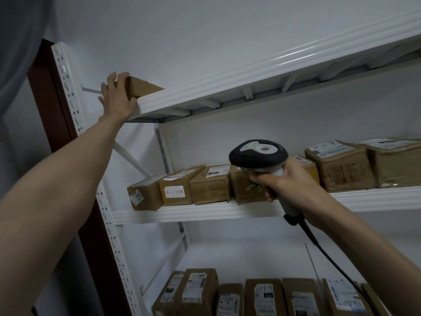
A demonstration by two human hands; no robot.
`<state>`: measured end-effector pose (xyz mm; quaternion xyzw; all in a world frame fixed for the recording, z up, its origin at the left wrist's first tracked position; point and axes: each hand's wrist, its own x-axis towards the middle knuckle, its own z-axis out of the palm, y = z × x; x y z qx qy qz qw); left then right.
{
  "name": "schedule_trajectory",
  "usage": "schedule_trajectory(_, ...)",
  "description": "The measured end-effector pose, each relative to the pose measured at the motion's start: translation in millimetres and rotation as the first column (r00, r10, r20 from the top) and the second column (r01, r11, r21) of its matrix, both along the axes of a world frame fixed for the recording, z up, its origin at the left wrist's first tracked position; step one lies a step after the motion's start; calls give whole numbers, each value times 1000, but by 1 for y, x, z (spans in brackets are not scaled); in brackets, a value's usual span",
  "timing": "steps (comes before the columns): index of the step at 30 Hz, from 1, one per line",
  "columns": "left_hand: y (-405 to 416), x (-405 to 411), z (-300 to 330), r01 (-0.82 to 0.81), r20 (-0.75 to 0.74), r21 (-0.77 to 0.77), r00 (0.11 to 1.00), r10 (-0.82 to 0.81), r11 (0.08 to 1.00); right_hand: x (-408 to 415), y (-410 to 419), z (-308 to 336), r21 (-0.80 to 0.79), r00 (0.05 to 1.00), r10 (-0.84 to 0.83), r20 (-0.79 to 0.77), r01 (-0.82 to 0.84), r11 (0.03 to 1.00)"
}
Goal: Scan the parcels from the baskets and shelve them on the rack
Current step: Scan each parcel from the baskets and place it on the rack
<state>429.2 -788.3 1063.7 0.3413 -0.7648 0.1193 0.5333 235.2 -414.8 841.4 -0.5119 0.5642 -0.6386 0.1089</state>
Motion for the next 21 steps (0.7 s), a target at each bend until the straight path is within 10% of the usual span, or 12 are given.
schedule_trajectory(21, -9, -19, 9, -72, 37, 200, 997, 66, 977, -3, -6, -4, 16, 999, -45, -4, 45, 999)
